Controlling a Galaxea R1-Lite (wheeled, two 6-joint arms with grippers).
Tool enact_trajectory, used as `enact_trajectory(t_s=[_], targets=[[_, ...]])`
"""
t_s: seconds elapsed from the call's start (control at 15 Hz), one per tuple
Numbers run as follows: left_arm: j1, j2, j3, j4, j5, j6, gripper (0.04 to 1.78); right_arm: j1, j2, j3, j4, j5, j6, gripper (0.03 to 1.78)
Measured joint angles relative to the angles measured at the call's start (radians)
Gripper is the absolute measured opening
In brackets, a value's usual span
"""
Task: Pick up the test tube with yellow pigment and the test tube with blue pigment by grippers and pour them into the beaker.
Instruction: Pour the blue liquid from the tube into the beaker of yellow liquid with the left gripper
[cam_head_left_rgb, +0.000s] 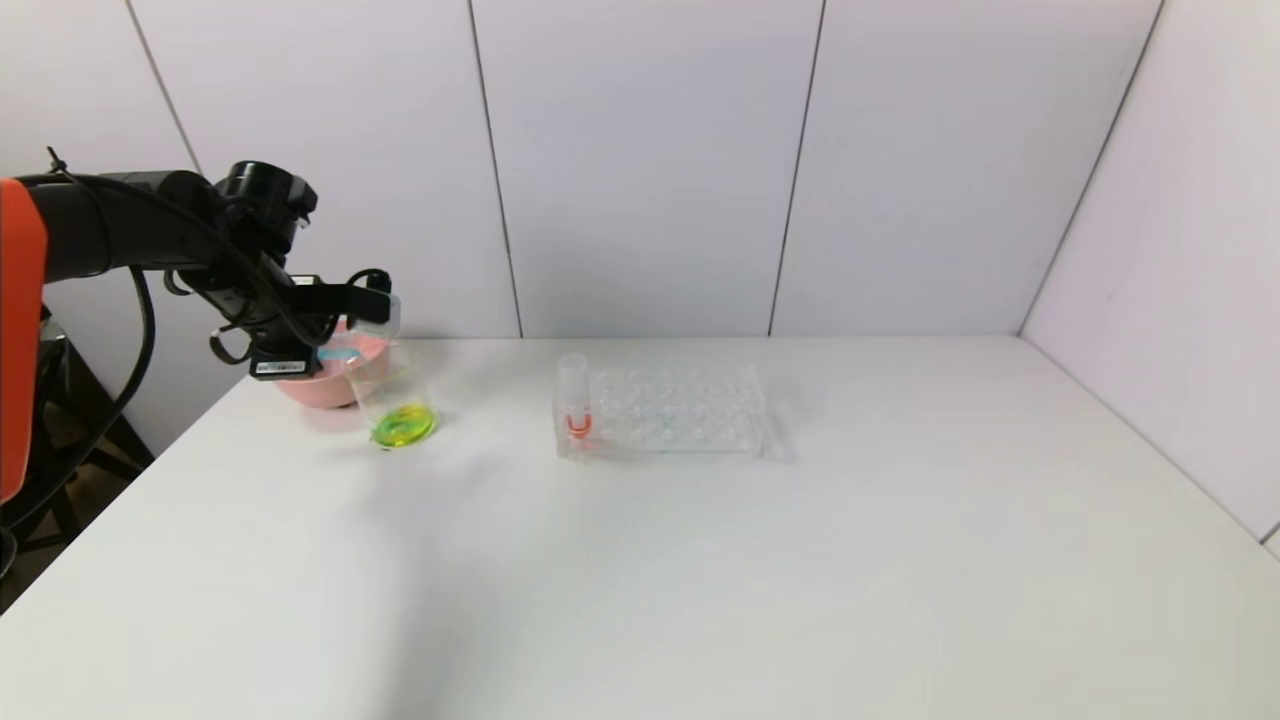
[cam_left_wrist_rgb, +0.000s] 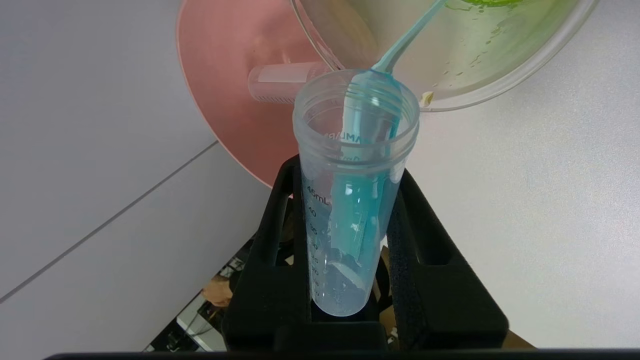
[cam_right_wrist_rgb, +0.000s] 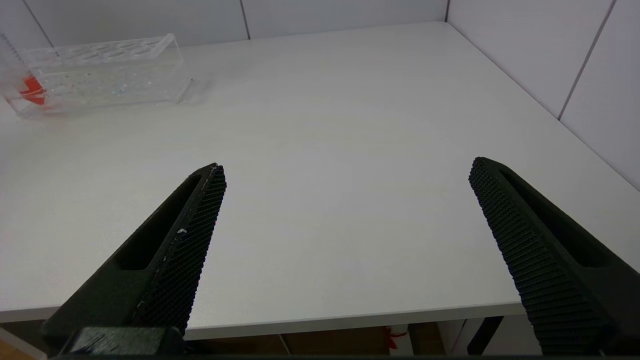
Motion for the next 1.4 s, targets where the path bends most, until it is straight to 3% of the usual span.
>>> enact_trajectory(t_s=[1.4], targets=[[-0.044,0.003,0.001,0.001,0.150,0.002,0.46,0.000,0.000,0.000,0.000,0.000,0.000,1.77]])
